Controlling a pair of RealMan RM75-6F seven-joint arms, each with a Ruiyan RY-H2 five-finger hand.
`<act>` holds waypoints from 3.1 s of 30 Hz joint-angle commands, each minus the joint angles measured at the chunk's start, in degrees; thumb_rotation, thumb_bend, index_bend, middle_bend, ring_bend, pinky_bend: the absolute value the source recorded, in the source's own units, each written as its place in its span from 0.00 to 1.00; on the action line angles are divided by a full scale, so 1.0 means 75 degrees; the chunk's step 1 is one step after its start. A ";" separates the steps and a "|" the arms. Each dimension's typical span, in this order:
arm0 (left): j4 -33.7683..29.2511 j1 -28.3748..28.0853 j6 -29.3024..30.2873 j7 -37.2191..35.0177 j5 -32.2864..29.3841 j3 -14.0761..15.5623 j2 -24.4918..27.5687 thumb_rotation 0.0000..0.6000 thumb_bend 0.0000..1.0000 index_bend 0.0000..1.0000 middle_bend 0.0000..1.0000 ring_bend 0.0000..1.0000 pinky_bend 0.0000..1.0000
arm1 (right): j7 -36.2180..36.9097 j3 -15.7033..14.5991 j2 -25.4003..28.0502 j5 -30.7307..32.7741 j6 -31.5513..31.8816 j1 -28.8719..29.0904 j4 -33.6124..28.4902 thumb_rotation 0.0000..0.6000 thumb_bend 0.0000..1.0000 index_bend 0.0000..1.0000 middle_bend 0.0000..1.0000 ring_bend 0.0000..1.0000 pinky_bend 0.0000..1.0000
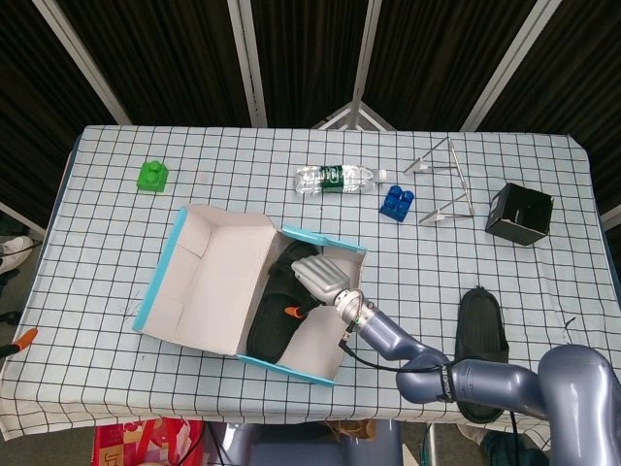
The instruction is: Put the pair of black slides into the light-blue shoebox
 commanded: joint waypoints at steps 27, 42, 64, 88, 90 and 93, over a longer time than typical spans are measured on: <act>0.0884 -0.0049 0.0711 -0.0176 0.0404 -0.0246 -0.0655 1.00 0.09 0.14 0.00 0.00 0.04 | 0.0223 -0.1446 0.5910 -0.0875 0.2111 -0.3982 -0.3983 1.00 0.25 0.10 0.11 0.15 0.23; 0.1289 0.0032 0.1219 -0.0723 0.0528 -0.0440 -0.0845 1.00 0.07 0.12 0.00 0.00 0.06 | 0.0391 -0.2395 0.4037 -0.1927 0.3938 -0.5952 -0.2369 1.00 0.25 0.09 0.10 0.13 0.21; 0.1057 0.0039 0.0993 -0.0355 0.0452 -0.0346 -0.0746 1.00 0.08 0.12 0.00 0.00 0.06 | -0.0147 -0.3013 0.3745 -0.2408 0.4222 -0.6872 -0.1540 1.00 0.25 0.09 0.08 0.07 0.17; 0.0930 0.0030 0.0910 -0.0188 0.0448 -0.0312 -0.0743 1.00 0.08 0.12 0.00 0.00 0.06 | -0.0354 -0.2860 0.2780 -0.2992 0.4237 -0.7119 -0.0521 1.00 0.25 0.09 0.08 0.00 0.12; 0.0920 0.0032 0.0911 -0.0181 0.0446 -0.0311 -0.0741 1.00 0.08 0.12 0.00 0.00 0.06 | -0.0392 -0.2847 0.2769 -0.2973 0.4177 -0.7105 -0.0510 1.00 0.25 0.09 0.08 0.00 0.12; 0.0917 0.0032 0.0910 -0.0172 0.0444 -0.0312 -0.0744 1.00 0.08 0.12 0.00 0.00 0.06 | -0.0399 -0.2826 0.2751 -0.2962 0.4107 -0.7080 -0.0516 1.00 0.25 0.09 0.08 0.00 0.12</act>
